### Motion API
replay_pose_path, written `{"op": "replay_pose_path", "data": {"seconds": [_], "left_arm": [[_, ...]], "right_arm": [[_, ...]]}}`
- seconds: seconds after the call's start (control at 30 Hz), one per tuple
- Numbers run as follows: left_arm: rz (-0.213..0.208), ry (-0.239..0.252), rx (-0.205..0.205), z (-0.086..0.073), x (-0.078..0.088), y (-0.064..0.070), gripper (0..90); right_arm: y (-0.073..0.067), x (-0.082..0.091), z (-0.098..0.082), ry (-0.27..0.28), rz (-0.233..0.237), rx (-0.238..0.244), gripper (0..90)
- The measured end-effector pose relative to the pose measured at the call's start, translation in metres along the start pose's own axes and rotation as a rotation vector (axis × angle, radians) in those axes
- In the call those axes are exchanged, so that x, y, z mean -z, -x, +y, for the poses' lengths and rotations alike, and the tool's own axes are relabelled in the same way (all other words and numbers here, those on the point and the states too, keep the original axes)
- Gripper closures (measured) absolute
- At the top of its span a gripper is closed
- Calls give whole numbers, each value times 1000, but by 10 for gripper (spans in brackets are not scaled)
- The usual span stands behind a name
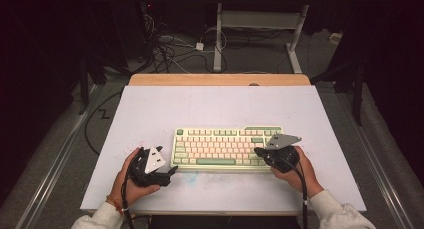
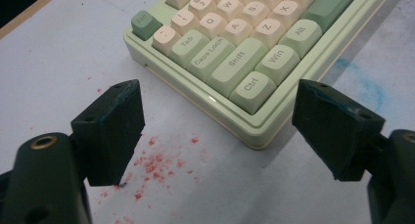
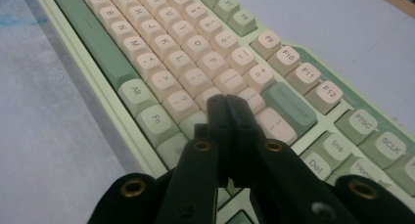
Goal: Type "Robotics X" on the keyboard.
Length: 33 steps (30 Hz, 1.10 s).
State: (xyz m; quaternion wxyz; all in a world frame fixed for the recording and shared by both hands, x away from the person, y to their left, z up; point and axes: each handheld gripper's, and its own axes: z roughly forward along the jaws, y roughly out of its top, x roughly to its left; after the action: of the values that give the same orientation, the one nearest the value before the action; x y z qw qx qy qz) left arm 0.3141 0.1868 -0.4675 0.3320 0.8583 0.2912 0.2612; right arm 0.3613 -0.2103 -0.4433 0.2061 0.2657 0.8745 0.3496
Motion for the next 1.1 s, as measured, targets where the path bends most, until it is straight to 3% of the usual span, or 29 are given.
{"op": "replay_pose_path", "data": {"seconds": [0.43,0.6,0.77,0.9,1.0,1.1], "left_arm": [[-2,1,7,1,1,0,200],[-9,16,47,6,5,-2,366],[-50,68,94,9,14,-8,602],[-71,56,106,11,16,-11,801],[-75,34,88,15,15,-12,873],[-76,25,84,19,15,-12,876]], "right_arm": [[0,-9,-4,-44,4,13,899],[0,-10,-6,-35,5,-1,899],[-2,-10,-7,-30,-3,-1,899],[-2,-10,-8,-25,-4,1,899],[-2,-10,-9,-24,-8,2,899],[-4,-9,-8,-26,-17,10,899]]}}
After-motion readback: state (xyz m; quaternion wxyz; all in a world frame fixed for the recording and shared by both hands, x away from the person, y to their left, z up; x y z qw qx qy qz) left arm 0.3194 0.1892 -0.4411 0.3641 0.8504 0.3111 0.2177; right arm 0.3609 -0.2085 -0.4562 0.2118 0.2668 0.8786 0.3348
